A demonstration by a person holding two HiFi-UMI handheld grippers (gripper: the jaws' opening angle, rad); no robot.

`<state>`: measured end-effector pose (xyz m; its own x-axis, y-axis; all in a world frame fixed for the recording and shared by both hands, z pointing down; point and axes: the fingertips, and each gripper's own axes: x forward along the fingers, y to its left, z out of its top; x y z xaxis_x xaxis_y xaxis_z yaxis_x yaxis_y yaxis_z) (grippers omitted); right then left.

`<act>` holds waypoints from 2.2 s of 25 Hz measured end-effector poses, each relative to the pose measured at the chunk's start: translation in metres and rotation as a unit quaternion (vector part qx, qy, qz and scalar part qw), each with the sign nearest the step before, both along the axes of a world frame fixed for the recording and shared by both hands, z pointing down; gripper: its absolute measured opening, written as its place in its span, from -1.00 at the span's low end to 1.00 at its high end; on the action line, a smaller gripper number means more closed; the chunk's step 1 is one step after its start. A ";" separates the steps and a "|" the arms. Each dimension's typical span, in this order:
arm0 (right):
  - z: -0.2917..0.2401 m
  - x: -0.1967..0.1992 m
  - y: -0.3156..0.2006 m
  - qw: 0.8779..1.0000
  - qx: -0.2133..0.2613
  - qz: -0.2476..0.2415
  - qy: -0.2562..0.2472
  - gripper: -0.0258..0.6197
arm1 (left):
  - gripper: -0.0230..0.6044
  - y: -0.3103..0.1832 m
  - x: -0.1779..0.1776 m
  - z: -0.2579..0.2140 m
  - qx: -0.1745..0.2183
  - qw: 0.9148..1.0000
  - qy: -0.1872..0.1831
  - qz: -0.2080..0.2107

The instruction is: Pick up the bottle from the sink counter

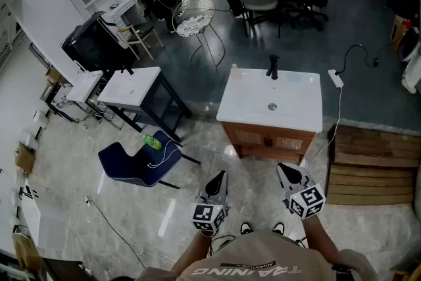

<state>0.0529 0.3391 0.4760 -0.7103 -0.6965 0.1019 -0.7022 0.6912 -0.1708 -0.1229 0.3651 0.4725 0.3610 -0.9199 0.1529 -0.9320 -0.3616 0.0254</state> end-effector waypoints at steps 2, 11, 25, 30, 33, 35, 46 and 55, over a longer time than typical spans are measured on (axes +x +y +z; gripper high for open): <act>0.002 0.000 0.002 1.000 -0.011 0.005 -0.014 -0.90 | -0.90 0.002 0.004 0.002 0.001 1.000 -0.006 0.009; -0.004 0.002 0.010 0.997 -0.023 0.042 -0.063 -0.90 | -0.90 0.002 0.004 -0.004 0.039 0.997 -0.036 0.062; 0.017 -0.031 0.019 0.996 -0.040 0.079 0.005 -0.90 | -0.90 -0.015 -0.036 0.031 0.006 0.996 0.002 0.084; 0.018 -0.045 -0.013 0.998 -0.028 0.041 0.030 -0.90 | -0.90 -0.041 -0.034 0.049 -0.024 0.997 -0.005 0.076; 0.030 -0.043 -0.035 0.998 -0.026 0.018 0.059 -0.90 | -0.90 -0.061 -0.022 0.053 -0.044 0.996 -0.010 0.080; 0.036 -0.042 -0.053 0.997 -0.023 0.001 0.071 -0.90 | -0.90 -0.080 -0.012 0.044 -0.038 0.995 -0.015 0.088; 0.044 -0.015 -0.150 0.997 -0.040 -0.069 -0.010 -0.90 | -0.90 -0.187 0.043 0.036 -0.058 0.995 0.018 0.075; 0.070 -0.014 -0.215 0.992 -0.095 -0.044 -0.068 -0.90 | -0.90 -0.246 0.038 0.047 -0.077 0.992 0.033 0.093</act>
<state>0.0391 0.1237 0.5465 -0.7836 -0.6088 0.1238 -0.6020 0.6949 -0.3934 -0.0846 0.1190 0.5200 0.5357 -0.8044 0.2568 -0.8444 -0.5135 0.1529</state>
